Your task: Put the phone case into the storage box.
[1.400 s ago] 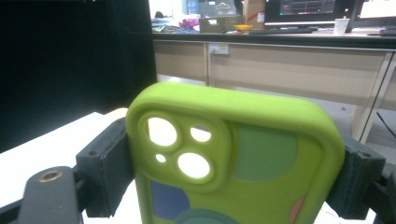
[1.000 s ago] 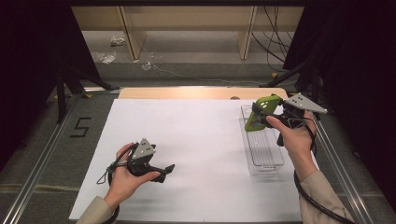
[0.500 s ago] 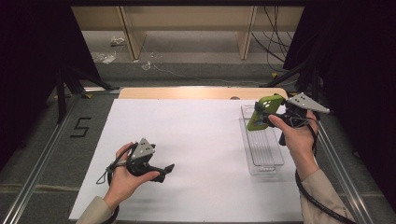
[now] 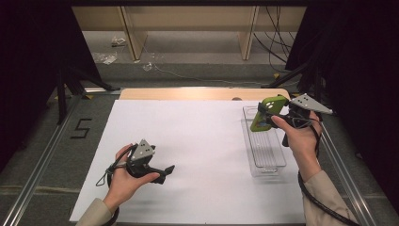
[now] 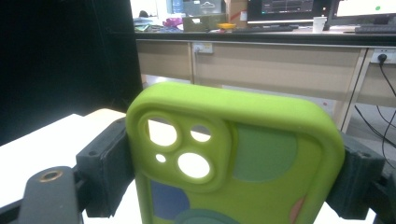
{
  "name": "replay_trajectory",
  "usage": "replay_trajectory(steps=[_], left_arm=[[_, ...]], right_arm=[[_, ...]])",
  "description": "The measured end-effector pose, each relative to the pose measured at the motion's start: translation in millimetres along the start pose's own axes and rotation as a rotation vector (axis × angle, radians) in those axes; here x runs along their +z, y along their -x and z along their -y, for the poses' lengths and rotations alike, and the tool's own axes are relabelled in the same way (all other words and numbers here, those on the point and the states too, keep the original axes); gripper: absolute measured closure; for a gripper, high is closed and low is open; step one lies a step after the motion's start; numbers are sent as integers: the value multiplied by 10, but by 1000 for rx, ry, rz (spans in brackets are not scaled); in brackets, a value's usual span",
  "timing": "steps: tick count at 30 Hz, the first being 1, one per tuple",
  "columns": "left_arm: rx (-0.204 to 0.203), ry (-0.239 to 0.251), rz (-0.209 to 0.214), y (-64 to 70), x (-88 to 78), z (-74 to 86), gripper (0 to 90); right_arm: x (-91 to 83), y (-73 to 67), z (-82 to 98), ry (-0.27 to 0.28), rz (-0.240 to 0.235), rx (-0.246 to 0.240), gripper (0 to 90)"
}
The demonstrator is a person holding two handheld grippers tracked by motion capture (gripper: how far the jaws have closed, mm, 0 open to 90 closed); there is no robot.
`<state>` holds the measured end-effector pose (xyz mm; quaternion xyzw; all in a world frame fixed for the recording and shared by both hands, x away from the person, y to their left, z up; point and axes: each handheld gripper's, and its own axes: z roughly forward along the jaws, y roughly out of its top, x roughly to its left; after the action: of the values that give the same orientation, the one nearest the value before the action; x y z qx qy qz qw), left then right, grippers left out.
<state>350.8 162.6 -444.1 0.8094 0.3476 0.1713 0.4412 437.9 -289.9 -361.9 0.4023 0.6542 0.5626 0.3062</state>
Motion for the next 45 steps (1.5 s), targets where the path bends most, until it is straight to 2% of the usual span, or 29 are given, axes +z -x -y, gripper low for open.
replay_trajectory(steps=[45], left_arm=[[-4, -3, -2, -12, 12, 10, 0]], right_arm=[[106, 112, 19, -5, 37, -7, 176]])
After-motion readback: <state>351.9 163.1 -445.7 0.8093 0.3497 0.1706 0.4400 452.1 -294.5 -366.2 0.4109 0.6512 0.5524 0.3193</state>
